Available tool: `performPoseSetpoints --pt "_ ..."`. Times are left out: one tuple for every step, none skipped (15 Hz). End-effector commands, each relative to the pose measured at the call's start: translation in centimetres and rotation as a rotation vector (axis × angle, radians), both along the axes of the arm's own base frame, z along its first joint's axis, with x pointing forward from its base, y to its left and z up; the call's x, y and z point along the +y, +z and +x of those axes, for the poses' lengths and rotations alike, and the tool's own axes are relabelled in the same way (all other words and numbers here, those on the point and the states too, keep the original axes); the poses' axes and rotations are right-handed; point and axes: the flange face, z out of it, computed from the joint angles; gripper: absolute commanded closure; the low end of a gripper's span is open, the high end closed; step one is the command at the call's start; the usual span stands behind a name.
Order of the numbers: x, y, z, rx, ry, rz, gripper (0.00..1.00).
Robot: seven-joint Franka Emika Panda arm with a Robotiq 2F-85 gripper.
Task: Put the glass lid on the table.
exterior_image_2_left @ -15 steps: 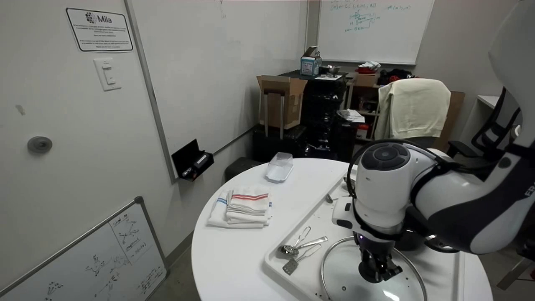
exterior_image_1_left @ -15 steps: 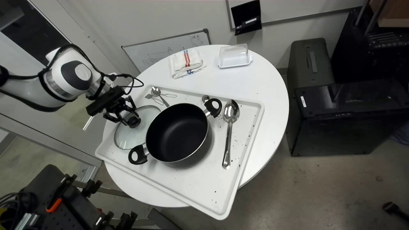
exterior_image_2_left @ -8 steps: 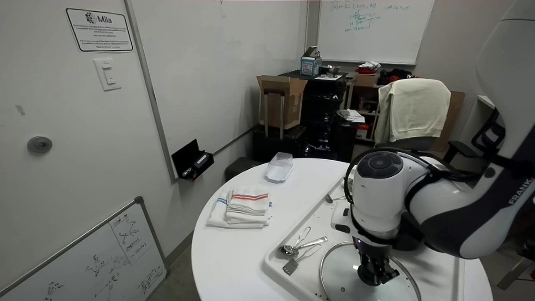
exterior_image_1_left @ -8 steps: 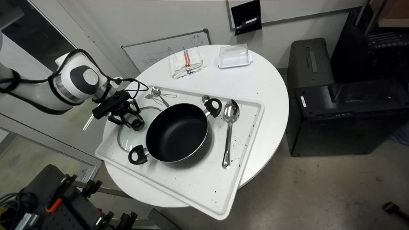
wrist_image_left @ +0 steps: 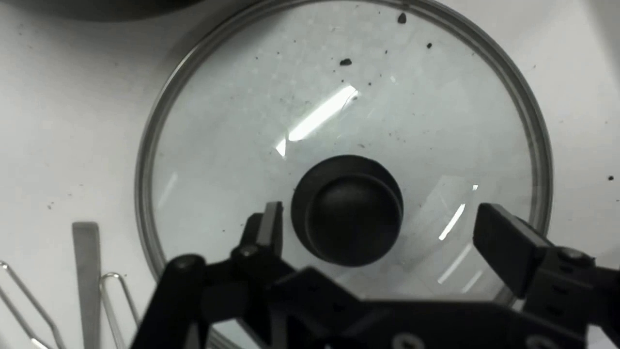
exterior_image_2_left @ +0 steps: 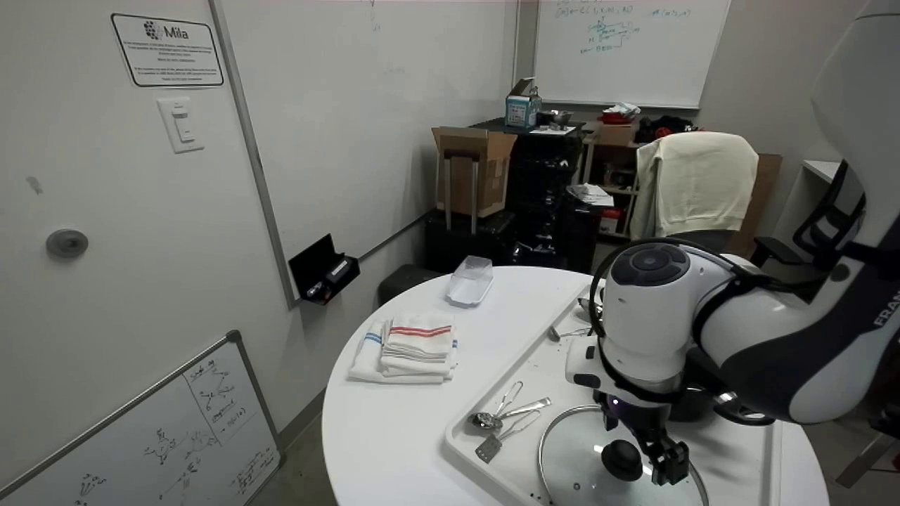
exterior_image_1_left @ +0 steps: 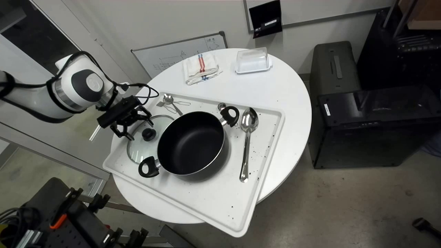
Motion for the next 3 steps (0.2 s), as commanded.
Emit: performPoseSetpoints --pt "-1.1 3.8 -2.1 0.010 0.079 0.032 0.00" --pt "-1.4 4.8 -2.6 0.012 0.098 0.041 0.00" --pt "-1.7 5.9 -3.0 0.010 0.110 0.053 0.00"
